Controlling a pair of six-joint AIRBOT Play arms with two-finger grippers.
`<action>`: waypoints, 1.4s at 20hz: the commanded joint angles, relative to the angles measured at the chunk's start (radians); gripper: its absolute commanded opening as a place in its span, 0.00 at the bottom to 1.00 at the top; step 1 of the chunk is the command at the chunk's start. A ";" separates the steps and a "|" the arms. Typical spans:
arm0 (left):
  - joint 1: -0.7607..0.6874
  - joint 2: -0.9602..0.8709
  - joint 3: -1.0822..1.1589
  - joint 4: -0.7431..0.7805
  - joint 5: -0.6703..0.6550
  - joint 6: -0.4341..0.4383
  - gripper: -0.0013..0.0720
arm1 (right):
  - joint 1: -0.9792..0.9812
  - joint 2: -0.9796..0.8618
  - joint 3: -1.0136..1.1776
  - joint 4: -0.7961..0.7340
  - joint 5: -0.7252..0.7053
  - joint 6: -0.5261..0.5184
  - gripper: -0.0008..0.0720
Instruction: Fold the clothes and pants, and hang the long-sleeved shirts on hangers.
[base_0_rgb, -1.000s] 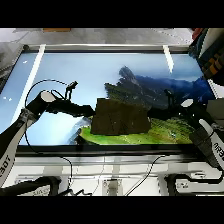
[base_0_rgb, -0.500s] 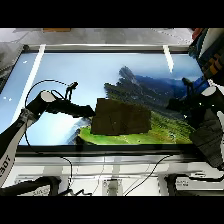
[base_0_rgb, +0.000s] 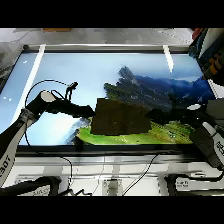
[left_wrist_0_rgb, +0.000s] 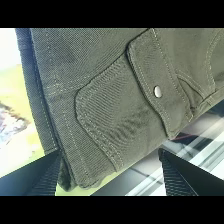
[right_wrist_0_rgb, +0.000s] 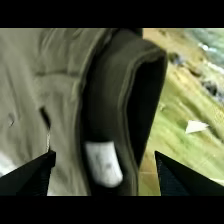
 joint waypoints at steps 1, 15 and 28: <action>0.001 0.000 0.000 0.000 0.000 0.001 0.93 | 0.070 -0.034 -0.015 0.013 -0.081 0.051 0.94; 0.024 -0.019 0.015 0.007 0.076 0.057 0.06 | 0.176 -0.133 0.146 0.464 0.049 -0.172 0.05; 0.242 0.332 0.245 0.340 0.079 0.092 0.06 | -0.605 0.356 0.753 -0.467 0.244 0.547 0.05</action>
